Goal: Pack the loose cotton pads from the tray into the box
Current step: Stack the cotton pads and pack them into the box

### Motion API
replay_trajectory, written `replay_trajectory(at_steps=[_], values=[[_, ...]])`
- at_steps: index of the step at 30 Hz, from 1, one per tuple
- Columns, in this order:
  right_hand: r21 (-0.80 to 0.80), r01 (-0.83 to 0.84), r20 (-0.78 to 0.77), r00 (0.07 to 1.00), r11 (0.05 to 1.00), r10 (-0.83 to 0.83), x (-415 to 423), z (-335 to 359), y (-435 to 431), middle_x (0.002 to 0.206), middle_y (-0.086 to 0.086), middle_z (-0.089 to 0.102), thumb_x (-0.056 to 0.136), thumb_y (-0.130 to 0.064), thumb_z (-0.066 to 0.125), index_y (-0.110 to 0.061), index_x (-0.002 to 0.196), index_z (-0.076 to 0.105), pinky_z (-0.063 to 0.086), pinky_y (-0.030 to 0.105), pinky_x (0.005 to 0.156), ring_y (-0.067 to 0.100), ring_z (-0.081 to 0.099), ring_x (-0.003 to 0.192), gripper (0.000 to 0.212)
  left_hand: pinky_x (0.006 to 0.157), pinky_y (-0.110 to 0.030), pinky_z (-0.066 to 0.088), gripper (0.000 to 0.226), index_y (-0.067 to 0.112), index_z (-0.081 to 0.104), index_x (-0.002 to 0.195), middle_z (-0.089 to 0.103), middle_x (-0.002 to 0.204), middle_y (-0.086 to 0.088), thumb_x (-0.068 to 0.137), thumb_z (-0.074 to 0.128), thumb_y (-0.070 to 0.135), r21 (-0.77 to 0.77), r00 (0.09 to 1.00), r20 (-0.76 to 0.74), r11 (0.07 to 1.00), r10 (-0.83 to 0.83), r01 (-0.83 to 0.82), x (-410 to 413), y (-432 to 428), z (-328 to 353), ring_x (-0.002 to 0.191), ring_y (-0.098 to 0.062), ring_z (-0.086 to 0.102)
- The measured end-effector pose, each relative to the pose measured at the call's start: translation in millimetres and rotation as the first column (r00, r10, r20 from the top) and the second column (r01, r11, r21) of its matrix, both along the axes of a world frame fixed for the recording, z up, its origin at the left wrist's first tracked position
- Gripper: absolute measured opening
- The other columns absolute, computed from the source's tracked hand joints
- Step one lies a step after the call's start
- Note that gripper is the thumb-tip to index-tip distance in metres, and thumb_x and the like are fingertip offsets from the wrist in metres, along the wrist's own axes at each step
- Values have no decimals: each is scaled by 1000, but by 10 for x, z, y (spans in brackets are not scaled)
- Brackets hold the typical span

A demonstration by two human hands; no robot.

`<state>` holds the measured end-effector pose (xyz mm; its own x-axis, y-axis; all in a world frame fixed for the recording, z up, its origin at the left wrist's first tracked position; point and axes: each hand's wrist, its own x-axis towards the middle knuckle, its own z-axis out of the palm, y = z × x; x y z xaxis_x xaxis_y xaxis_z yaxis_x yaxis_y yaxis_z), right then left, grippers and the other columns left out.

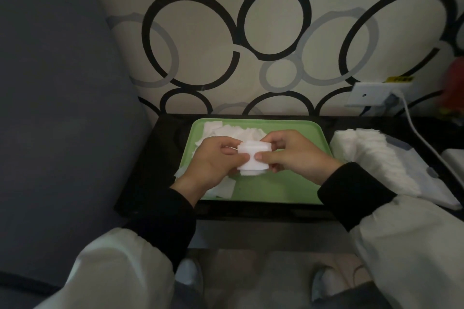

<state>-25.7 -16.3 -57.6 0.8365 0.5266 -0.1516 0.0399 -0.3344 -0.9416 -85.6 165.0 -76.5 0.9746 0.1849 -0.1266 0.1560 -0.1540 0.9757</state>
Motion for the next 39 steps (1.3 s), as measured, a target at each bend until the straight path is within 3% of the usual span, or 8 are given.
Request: replay_trajectory(at_steps=[2,11,17,22,27,34,39], values=[[30,10,-37,999,999,-9,8,-10,-1,80,14,65,86,-4,72,3,98,66,52,24,56,11,61,55,15,75,-39,63,18,16,68,93,74,85,-12,84,76,3,-18,999,31,1000,17,-16,-7,-25,26,81,-26,72],[137,26,-199,980,990,2,14,-25,-8,78,14,66,90,-6,66,7,112,63,53,24,59,19,63,64,25,74,-53,61,16,18,64,92,75,82,-15,86,75,9,53,991,124,997,48,-55,-20,-51,49,80,-32,74],[223,-32,-277,956,974,94,21,-22,-61,92,17,66,79,10,70,8,116,62,56,23,64,19,65,74,38,70,-54,61,13,19,61,90,74,75,-12,88,73,14,114,987,153,992,41,-59,-23,-41,50,75,-34,72],[250,-32,-331,937,968,117,49,-53,-89,100,18,67,80,13,67,8,120,60,57,27,74,25,65,88,40,69,-52,61,14,23,59,87,74,83,-12,90,71,16,126,984,178,991,22,-45,-18,-39,34,84,-32,72],[269,8,-357,930,963,92,67,-77,-91,89,15,65,82,9,67,11,119,59,57,22,67,17,65,71,38,73,-52,61,15,22,60,85,72,82,-7,89,72,13,30,983,182,999,30,-36,-24,-43,33,87,-29,71],[272,-7,-329,939,962,100,61,-45,-106,89,12,69,80,9,69,5,117,62,57,25,68,20,65,76,38,61,-30,60,11,13,58,92,70,73,-1,92,68,8,-192,993,93,980,68,-49,-44,-60,89,68,-14,70],[195,-79,-208,971,978,120,-4,-14,-58,113,20,67,78,5,75,-7,126,62,49,33,72,19,66,88,51,61,-28,58,11,14,59,94,69,86,-7,91,69,10,-280,988,52,952,147,-127,-19,-70,77,70,-16,71]])
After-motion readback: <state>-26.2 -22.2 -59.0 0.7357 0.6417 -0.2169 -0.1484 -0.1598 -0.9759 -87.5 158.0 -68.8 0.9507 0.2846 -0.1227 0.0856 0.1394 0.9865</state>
